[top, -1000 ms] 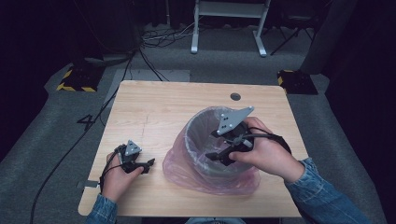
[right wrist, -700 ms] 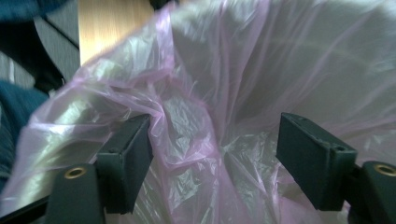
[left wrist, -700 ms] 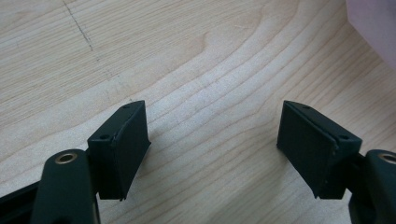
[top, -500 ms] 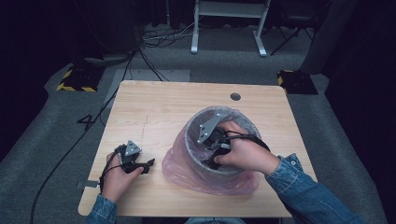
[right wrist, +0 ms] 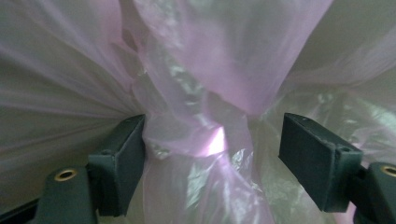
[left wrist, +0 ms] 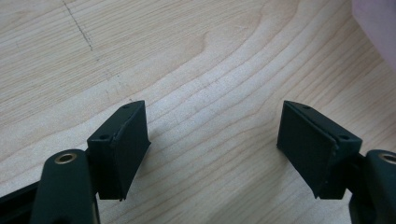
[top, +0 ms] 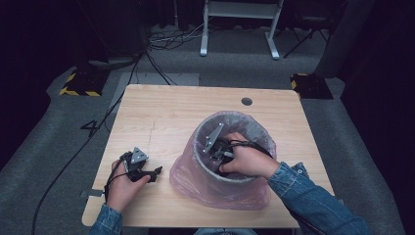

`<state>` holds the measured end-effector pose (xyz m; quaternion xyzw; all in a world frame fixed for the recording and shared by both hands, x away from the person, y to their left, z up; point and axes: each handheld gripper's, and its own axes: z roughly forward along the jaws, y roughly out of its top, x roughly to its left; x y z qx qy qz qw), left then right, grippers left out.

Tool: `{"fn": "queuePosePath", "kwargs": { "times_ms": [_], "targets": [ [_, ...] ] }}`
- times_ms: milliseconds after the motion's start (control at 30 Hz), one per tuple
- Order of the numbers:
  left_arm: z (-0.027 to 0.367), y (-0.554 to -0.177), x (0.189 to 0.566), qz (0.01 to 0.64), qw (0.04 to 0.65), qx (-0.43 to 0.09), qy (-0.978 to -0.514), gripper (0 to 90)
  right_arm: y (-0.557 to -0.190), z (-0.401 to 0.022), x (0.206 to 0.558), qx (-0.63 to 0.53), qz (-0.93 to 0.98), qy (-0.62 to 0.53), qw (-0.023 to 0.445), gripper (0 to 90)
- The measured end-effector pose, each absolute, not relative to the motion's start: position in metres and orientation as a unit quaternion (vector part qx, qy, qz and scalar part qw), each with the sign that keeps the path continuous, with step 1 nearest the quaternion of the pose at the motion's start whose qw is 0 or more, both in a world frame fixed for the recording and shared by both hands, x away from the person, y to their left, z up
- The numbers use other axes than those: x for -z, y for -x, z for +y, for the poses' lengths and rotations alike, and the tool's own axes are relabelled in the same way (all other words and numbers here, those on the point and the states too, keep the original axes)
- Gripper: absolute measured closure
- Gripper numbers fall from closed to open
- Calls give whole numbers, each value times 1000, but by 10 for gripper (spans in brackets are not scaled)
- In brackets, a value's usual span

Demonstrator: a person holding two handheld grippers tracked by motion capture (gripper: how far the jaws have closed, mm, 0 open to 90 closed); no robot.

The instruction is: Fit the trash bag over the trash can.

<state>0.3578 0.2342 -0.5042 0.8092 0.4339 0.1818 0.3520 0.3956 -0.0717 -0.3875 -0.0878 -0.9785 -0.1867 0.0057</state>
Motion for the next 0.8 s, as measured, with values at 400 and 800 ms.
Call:
{"fn": "queuePosePath", "kwargs": {
  "times_ms": [400,800],
  "targets": [
    [234,-358,504,434,353,-181,-809,245,-398,-80,363,243,-964,105,-25,235],
    [234,-357,504,436,353,-181,-808,245,-391,-106,296,345,-926,125,-90,240]
  ]
}}
